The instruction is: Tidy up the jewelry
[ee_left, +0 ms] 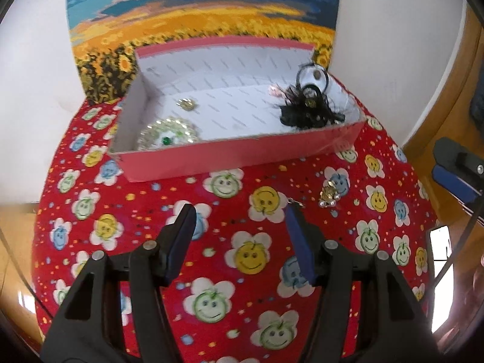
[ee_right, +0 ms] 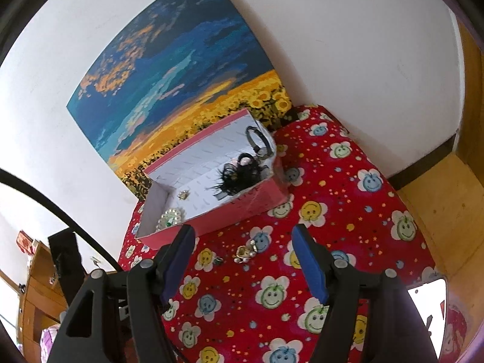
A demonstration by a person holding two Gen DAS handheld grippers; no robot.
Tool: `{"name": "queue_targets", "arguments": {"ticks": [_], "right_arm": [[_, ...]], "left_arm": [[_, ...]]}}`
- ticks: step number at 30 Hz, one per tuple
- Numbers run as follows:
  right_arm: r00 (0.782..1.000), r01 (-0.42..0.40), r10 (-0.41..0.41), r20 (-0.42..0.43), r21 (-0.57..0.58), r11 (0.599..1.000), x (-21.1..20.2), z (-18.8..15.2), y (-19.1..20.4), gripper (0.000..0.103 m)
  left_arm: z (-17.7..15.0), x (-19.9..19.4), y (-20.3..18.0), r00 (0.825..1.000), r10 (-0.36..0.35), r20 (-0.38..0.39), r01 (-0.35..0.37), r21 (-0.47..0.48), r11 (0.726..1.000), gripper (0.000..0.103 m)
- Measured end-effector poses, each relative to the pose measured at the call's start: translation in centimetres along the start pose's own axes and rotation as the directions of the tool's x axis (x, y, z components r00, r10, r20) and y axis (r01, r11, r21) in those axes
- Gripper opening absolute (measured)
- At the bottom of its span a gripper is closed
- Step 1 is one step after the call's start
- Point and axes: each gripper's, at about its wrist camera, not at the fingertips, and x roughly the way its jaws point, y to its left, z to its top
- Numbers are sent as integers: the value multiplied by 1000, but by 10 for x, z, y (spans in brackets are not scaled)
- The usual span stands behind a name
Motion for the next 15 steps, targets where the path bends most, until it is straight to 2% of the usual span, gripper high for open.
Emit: {"name": "queue_targets", "arguments": {"ticks": [8,10,12,15], "right_arm": [[999,-2,3,-40,29,1000,14,1,-16,69],[999,1,1,-42,31,1000,15,2,-19,69],[999,-2,3,-45,37,999,17,2,-22,69],[999,-5,7,-50,46,999,20,2,-25,69]], "left_arm": [[3,24,-26,999,-15,-33,17,62,998,53],[3,28,-31,999,-19,-37,22,80,997,49],[3,32,-36,999,-28,-45,32,91,995,39],[3,39,-43,997,-42,-62,48,104,993,29]]}}
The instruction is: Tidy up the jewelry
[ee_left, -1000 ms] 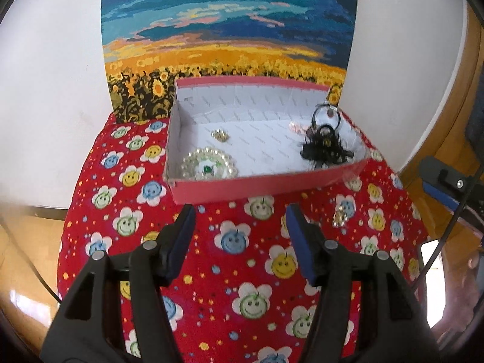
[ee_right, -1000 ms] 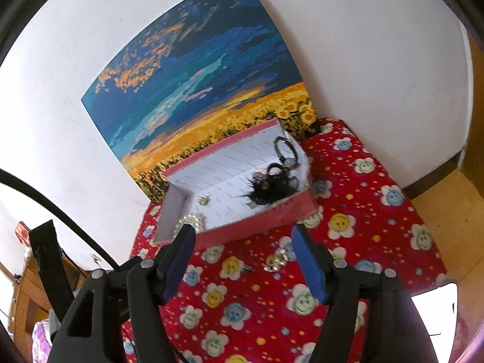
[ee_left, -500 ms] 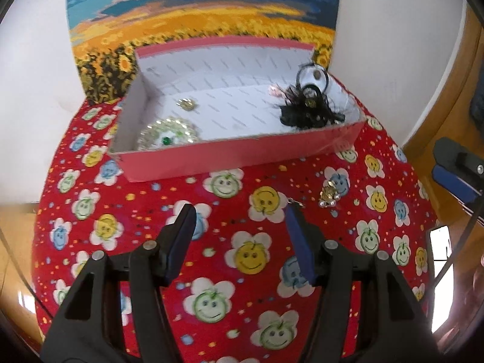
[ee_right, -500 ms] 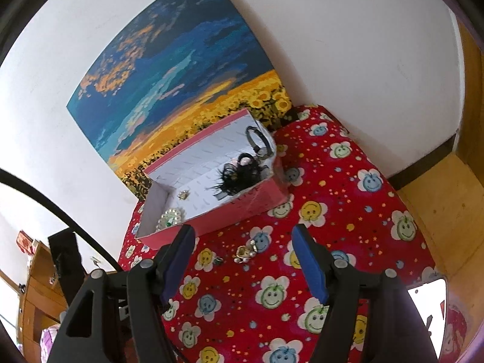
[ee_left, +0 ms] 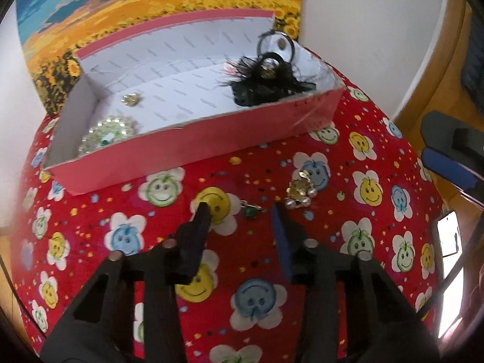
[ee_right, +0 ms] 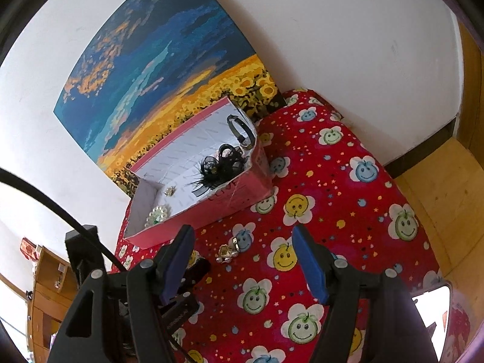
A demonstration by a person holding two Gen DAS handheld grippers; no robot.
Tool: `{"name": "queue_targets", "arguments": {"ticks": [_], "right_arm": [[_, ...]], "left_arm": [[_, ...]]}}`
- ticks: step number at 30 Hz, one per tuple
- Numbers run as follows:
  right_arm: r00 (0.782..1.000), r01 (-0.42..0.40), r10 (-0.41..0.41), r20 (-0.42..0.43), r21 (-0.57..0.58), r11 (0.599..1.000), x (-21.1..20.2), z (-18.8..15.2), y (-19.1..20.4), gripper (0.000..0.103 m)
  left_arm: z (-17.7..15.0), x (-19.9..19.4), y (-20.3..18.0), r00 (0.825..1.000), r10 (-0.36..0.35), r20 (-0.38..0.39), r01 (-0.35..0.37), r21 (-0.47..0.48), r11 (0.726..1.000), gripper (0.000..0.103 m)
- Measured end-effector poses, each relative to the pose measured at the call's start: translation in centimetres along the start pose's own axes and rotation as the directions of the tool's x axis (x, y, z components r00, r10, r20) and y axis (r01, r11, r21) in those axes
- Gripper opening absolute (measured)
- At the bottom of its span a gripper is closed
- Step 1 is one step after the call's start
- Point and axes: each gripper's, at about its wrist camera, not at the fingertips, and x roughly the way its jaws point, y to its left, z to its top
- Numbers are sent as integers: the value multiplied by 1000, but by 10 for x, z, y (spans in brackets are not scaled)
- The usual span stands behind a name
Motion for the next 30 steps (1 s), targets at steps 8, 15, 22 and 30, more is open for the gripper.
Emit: {"name": "queue_targets", "arguments": {"ticks": [8,15,22,30], "right_arm": [[1000,-2,3,-3,5,1000,0,0,-1,69],[1000,2,-1,-14,18,1000,1,-1,-3,69],[1000,13,-13,-8,5,1000,-2,-6,4,69],[999,20,-21,-31,-42,999,2,-15,25,69]], "left_arm": [[4,7,-5,1000,10,28,-10,7,1000,9],[2,0,-1,999,-23,35,24,-8,1000,9],[-5,-28,16,996,-15,86,19,-41,999,9],[-15,-53,44,991,24,129,-10,-109,994,9]]}}
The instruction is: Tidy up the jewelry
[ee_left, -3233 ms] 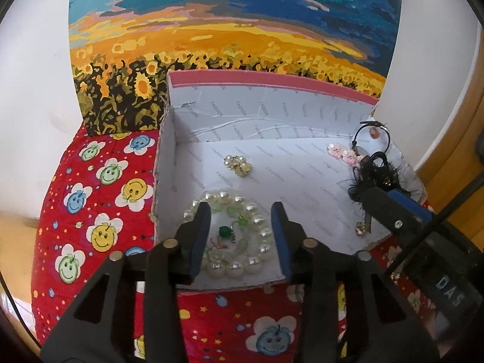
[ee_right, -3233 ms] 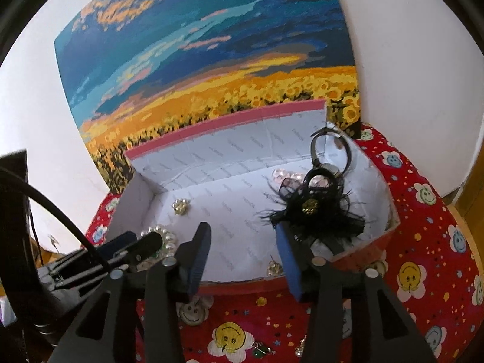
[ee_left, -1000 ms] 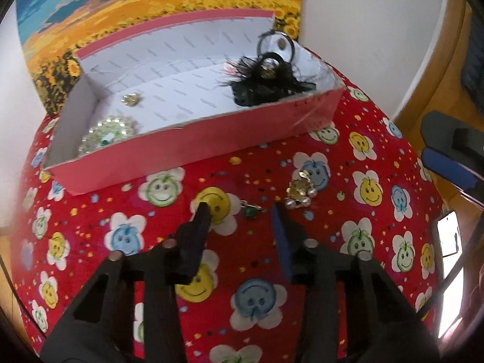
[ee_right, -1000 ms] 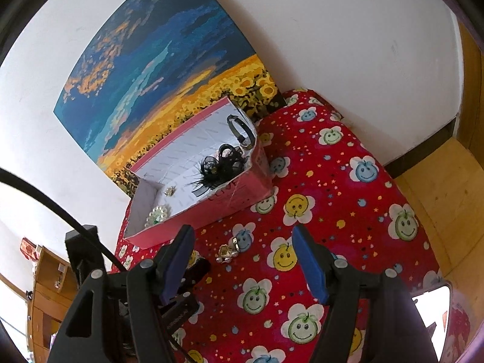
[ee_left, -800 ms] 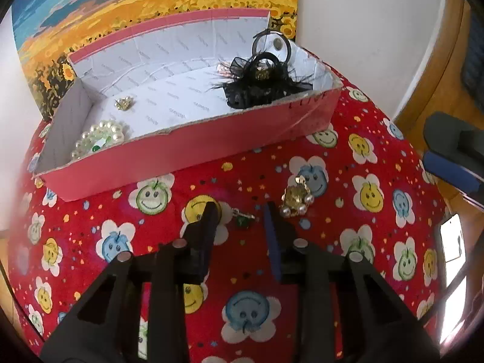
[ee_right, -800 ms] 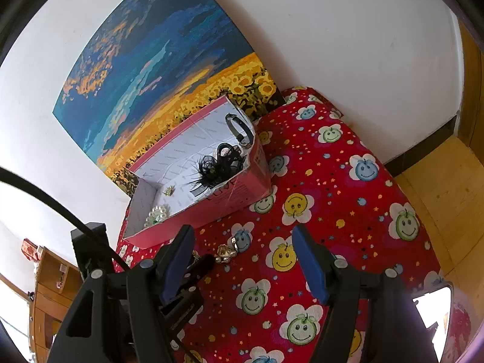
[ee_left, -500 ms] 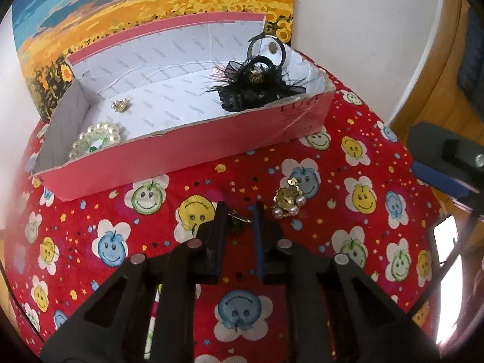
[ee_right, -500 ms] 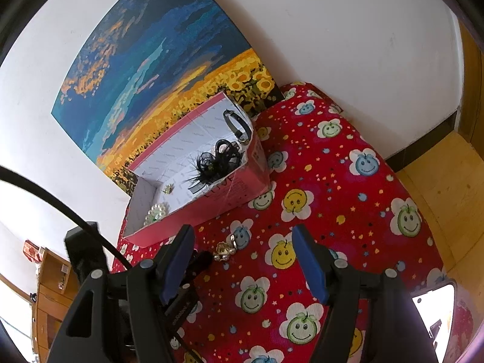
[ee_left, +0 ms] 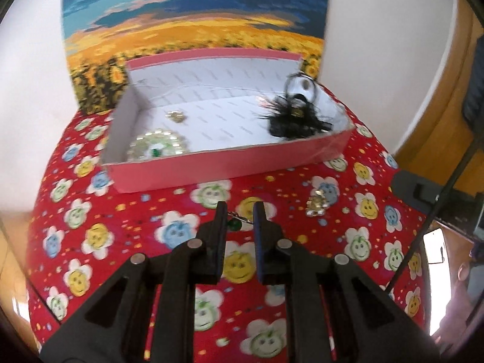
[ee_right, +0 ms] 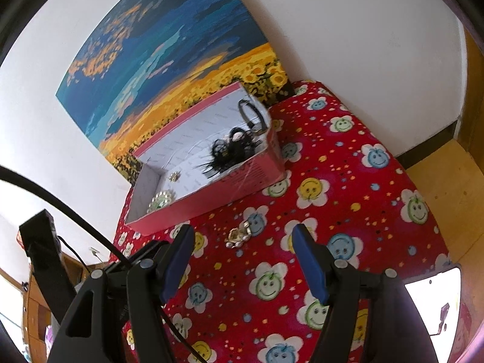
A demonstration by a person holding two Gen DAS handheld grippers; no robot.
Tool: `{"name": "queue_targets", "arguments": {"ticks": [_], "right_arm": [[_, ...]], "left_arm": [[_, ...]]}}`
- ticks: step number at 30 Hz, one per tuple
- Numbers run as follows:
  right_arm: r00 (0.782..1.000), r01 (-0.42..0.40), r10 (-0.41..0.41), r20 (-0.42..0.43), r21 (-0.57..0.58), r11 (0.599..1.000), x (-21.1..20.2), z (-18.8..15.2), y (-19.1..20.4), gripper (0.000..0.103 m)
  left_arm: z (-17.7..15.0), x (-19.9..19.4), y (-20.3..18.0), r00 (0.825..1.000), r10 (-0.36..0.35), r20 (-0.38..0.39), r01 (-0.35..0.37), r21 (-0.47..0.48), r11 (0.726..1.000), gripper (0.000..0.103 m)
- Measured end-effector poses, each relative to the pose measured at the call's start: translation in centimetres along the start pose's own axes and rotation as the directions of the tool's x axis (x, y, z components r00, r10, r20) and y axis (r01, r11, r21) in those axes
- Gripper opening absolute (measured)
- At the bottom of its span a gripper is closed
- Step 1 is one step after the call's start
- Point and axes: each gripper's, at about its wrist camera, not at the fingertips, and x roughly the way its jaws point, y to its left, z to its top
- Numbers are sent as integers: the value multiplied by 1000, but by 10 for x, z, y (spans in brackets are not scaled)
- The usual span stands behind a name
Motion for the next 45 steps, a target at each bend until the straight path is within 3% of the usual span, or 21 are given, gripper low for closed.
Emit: {"name": "queue_targets", "arguments": {"ticks": [16,24,29,33,35,40,45], "right_arm": [[994,80,-87,-63,-107,991,36,-22,34,69],[971,211,-229,-69,-205,956,63,-29,48,69],[956,252,-280,-84,-246,936,81,-33,53,62],[946,292,-319,-49,-294,910,89,-36,59,60],[942,308,-335,-35,-309,900,92,-37,60,55],[932,341,-364,-8,-326,882,92,-35,59,28],[938,332,-347,-10,-264,905,88,-30,48,11]], "left_arm": [[-13,-13,65,999,48,9,-46,-154,987,9],[-19,-17,85,999,53,12,-50,-182,982,9],[-24,-17,95,999,51,7,-49,-194,980,9],[-26,-17,104,999,50,7,-48,-213,976,9],[-26,-16,106,999,49,7,-47,-220,974,9],[-27,-17,107,999,46,12,-42,-225,974,9],[-28,-21,105,999,37,20,-32,-218,975,9]]}}
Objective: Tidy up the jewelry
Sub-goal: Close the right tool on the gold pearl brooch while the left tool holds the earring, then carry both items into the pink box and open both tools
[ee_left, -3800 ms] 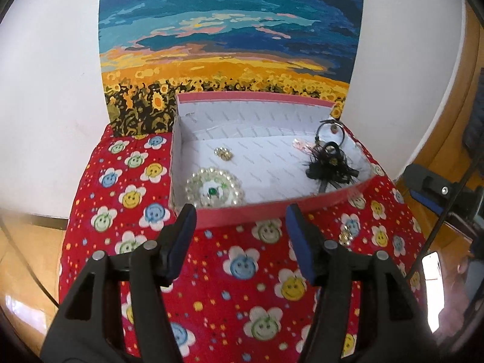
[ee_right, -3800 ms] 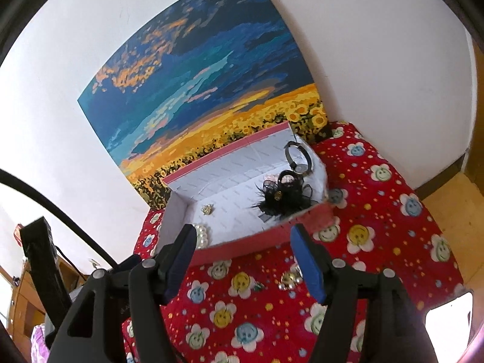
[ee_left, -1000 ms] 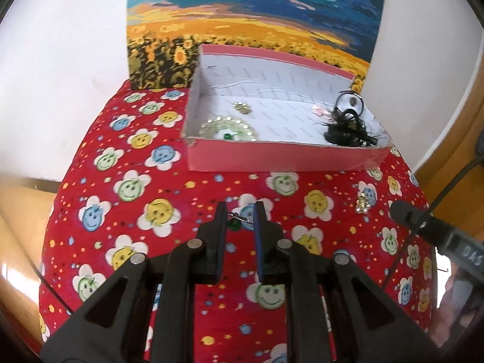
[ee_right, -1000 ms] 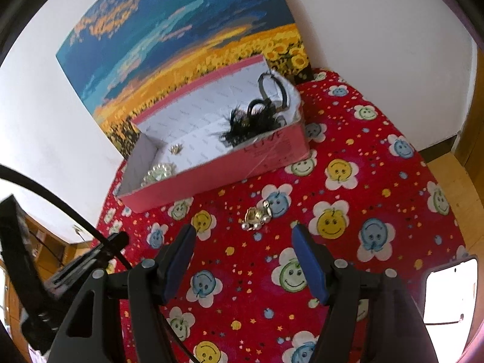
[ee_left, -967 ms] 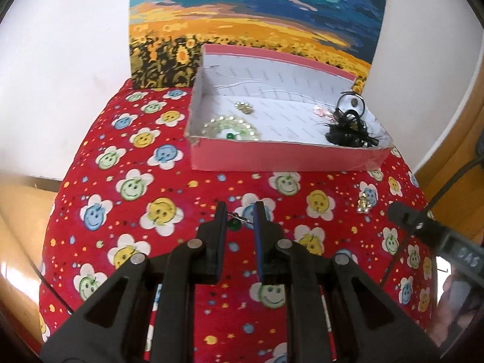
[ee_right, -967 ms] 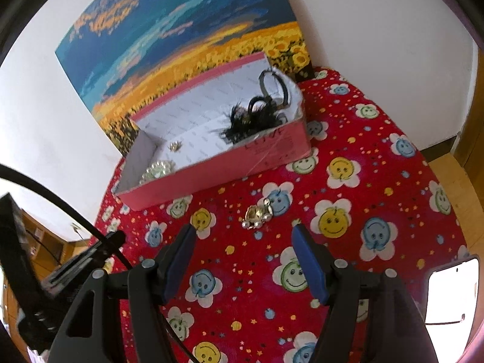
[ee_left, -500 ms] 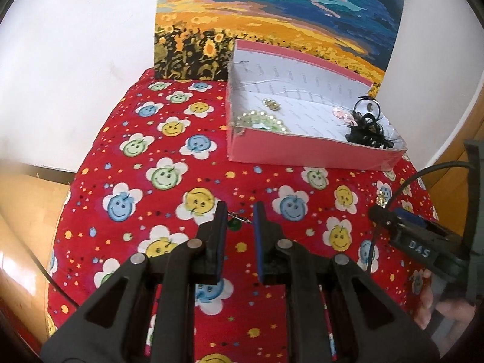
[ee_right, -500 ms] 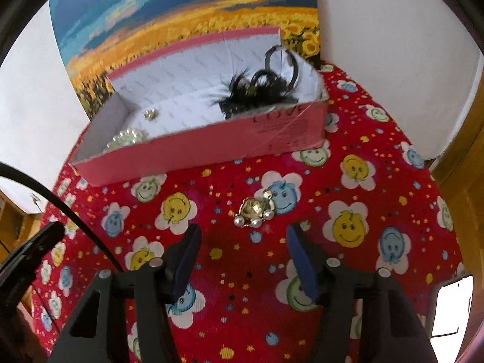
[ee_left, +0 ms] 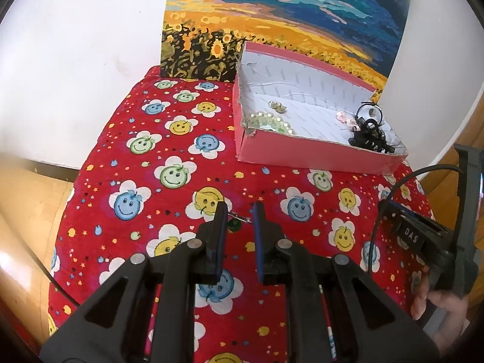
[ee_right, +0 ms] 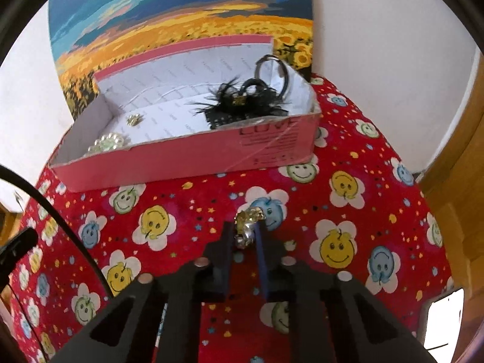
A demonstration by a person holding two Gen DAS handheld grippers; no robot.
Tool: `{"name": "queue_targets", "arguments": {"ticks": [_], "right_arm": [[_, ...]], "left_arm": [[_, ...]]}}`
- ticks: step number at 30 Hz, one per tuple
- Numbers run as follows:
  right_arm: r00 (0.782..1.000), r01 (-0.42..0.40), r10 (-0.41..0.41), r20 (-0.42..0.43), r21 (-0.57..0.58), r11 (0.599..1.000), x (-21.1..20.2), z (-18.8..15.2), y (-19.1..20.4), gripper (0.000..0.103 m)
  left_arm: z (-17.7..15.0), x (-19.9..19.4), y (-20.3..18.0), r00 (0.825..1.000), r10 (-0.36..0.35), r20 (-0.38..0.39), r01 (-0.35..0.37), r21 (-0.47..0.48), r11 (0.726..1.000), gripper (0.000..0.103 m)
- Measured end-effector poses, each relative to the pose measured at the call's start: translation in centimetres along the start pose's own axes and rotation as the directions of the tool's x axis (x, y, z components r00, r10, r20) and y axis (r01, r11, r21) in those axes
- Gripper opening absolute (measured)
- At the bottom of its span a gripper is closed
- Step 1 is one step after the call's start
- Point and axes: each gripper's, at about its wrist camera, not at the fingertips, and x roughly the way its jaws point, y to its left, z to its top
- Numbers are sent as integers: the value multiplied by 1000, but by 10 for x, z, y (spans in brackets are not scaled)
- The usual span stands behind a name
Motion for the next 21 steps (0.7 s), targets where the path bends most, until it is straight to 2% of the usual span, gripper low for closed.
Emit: {"name": "queue_targets", "arguments": {"ticks": [7,21], "right_arm": [[992,-123,125,-8,110,986,-5,-1,-19,9],[969,-246,239,70,122,962,-48,12,-23,9]], "left_arm": [[0,-10,-2,1000,-4,19,3,11,1000,9],[11,-23,-8,998,-18,53,16,32,999,9]]}}
